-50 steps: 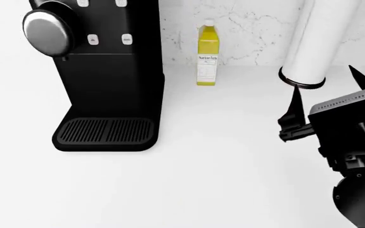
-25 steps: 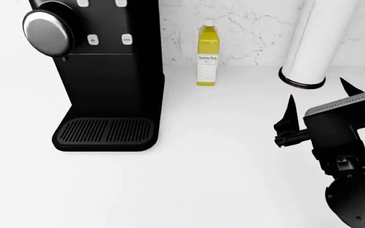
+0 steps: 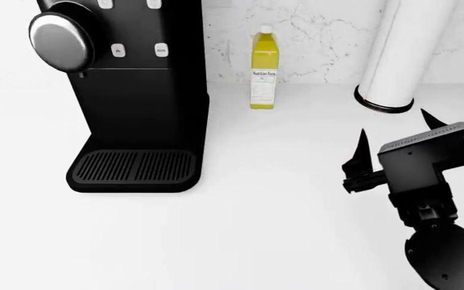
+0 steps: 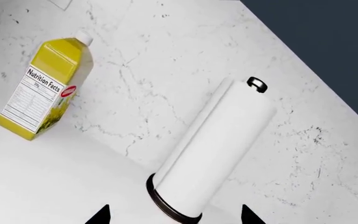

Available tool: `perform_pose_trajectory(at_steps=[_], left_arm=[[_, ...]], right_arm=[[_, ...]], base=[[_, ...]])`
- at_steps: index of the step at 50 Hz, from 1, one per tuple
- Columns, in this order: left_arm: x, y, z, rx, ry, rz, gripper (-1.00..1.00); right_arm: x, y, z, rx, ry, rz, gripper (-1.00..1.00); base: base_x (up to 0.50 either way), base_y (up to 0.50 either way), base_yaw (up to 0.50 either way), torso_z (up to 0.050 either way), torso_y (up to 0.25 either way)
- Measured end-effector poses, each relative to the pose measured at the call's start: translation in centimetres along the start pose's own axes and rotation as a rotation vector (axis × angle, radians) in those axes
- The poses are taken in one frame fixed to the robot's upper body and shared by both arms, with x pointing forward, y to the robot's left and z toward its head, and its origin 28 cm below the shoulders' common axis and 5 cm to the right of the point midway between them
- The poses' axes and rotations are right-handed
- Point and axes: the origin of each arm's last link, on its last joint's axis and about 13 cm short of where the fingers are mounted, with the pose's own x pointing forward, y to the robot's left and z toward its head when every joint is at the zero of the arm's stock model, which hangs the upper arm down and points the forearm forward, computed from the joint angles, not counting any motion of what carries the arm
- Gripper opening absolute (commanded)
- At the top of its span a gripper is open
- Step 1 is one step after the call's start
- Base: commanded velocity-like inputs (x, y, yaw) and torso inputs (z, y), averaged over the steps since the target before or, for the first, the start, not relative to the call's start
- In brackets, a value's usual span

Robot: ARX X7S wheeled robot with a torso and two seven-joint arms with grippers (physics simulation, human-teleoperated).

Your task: A wet mug is on the counter and needs to be dried. Pick it up and place it upside down in the open cabinet.

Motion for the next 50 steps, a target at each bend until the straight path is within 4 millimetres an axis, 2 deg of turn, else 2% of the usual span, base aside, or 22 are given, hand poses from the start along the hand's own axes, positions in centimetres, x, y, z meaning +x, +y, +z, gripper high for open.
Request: perform_pose_trajectory(at_steps=[27, 50], left_arm=[[3.4, 1.2, 0.8, 0.028, -0.021, 0.115, -1.00], [4.7, -0.7, 0.1, 0.020, -0.006, 0.071, -1.00]], right_arm=[[0.1, 1.3, -1.0, 0.022, 0.022, 0.024, 1.00], [0.1, 1.9, -1.4, 0.031, 0.033, 0.036, 1.00]], base=[[0.00, 0.00, 0.00, 0.000, 0.001], [0.00, 0.00, 0.00, 0.000, -0.031]])
